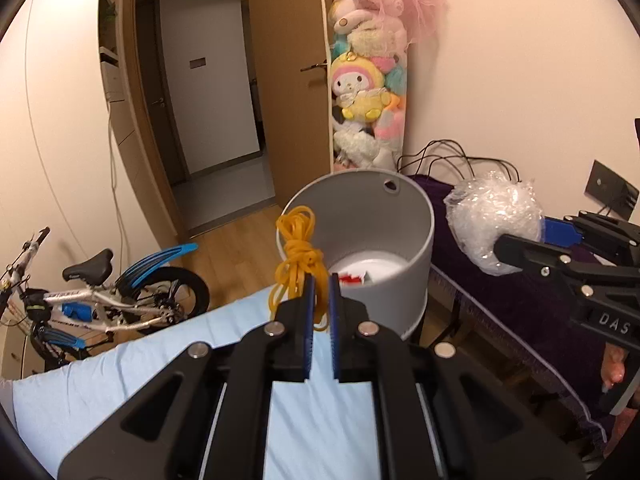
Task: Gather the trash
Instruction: 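Carry the rubber bands with the left tool while the right tool carries the plastic-wrap ball to the bin, then open the left tool over the bin while the right tool releases the plastic-wrap ball into it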
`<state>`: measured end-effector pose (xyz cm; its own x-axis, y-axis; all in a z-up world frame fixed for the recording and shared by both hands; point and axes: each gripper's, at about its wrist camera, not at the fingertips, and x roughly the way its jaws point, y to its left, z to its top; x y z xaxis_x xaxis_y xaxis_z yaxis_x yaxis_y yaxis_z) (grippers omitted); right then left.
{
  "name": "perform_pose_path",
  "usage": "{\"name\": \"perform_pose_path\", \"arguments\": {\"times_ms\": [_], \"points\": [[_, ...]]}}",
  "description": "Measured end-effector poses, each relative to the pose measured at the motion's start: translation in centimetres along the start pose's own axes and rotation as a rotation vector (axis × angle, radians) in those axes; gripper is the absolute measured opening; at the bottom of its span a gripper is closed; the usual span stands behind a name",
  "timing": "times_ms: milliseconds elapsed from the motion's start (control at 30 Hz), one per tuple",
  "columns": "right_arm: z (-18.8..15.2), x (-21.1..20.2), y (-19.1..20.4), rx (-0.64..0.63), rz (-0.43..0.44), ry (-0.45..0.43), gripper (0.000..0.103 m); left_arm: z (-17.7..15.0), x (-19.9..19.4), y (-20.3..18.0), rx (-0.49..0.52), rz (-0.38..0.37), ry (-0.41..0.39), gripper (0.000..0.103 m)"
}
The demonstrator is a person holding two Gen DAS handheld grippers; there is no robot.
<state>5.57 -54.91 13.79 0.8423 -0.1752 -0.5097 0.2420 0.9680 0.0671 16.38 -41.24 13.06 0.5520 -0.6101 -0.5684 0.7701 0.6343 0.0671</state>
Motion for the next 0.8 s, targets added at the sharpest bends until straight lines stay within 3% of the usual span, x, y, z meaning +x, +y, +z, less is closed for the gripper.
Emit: {"name": "perform_pose_path", "arguments": {"times_ms": [200, 433, 567, 600, 667, 700, 800], "points": [[3.3, 2.7, -2.5, 0.007, -0.002, -0.013, 0.038, 3.3, 3.8, -0.7, 0.007, -0.041, 0.0, 0.007], [4.6, 7.5, -4.1, 0.013, 0.01, 0.004, 0.039, 4.5, 9.4, -0.7, -0.001, -0.064, 0.042, 0.011], [5.0, 10.2, -5.4, 0.053, 0.021, 0.009, 0.053, 4.2, 12.4, -0.1, -0.015, -0.074, 0.081, 0.012], [5.1, 10.7, -5.6, 0.058, 0.018, 0.009, 0.058, 4.1, 13.0, 0.0, -0.018, -0.075, 0.093, 0.018], [5.2, 11.6, -6.1, 0.071, 0.013, 0.007, 0.063, 3.9, 13.8, 0.2, -0.023, -0.067, 0.099, 0.052], [5.3, 12.0, -6.4, 0.078, 0.013, 0.009, 0.064, 3.7, 13.7, 0.4, -0.028, -0.047, 0.078, 0.078], [5.5, 13.0, -6.9, 0.086, 0.011, 0.021, 0.067, 3.3, 13.6, 0.2, -0.003, -0.027, 0.042, 0.081]]}}
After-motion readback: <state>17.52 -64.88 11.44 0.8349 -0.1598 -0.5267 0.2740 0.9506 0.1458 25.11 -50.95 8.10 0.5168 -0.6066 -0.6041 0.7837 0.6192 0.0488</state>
